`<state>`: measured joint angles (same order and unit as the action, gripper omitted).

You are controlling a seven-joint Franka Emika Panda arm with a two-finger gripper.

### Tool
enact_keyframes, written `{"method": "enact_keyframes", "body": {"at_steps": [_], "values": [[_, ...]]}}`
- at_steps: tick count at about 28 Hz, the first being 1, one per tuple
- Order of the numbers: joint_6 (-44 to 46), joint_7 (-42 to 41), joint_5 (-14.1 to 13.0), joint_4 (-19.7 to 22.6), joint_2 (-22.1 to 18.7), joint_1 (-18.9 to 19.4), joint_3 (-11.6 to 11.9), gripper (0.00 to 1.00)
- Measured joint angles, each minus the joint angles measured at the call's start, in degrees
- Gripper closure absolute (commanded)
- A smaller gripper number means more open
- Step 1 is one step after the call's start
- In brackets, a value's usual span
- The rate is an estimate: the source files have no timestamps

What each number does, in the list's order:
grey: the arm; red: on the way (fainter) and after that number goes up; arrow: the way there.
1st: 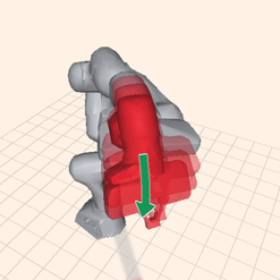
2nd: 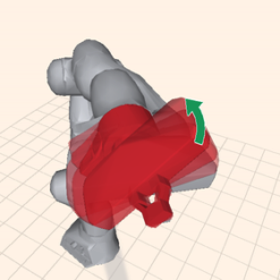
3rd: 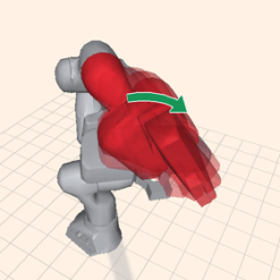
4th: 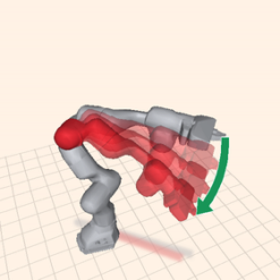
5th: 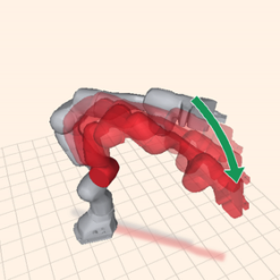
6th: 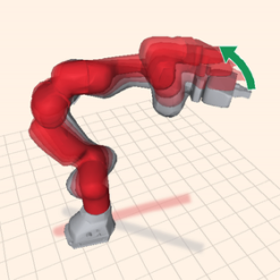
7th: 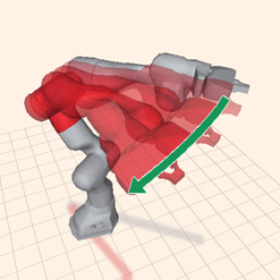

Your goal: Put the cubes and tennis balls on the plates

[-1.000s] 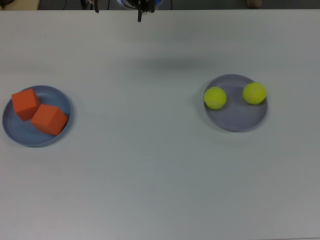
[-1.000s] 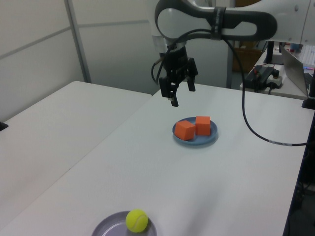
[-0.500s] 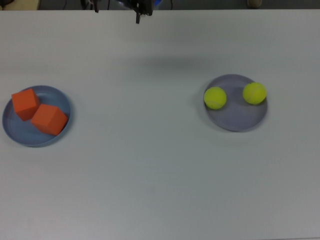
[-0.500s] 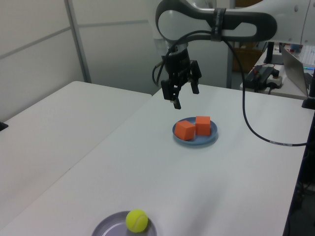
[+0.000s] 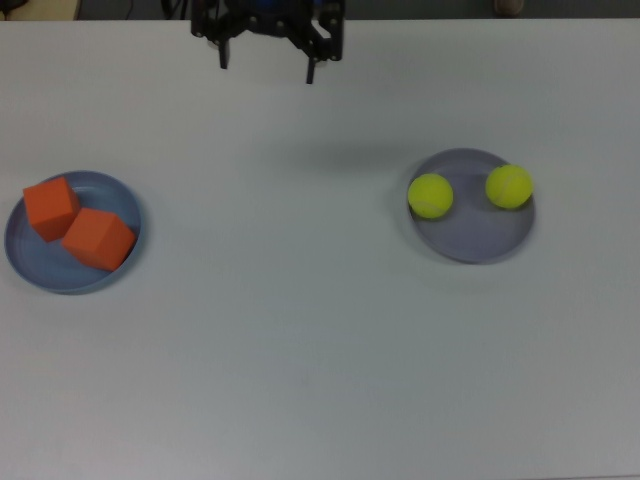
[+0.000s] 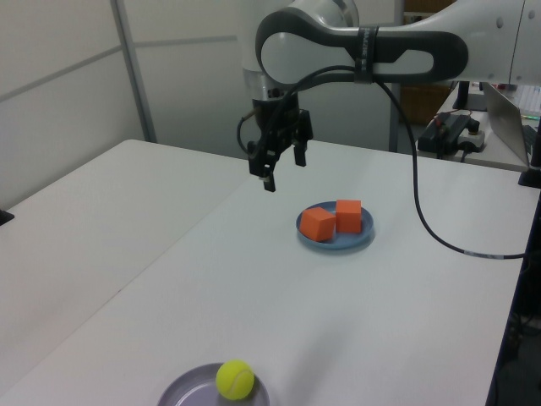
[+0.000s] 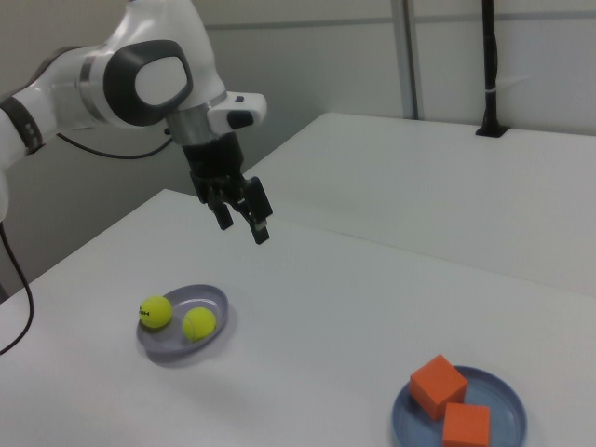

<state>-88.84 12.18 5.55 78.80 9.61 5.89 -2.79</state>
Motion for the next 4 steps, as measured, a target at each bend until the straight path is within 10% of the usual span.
{"method": "enact_keyframes", "body": {"at_steps": [4], "values": [[-0.37,0.0,0.0,-0.08,-0.02,0.3,-0.38,0.0]]}}
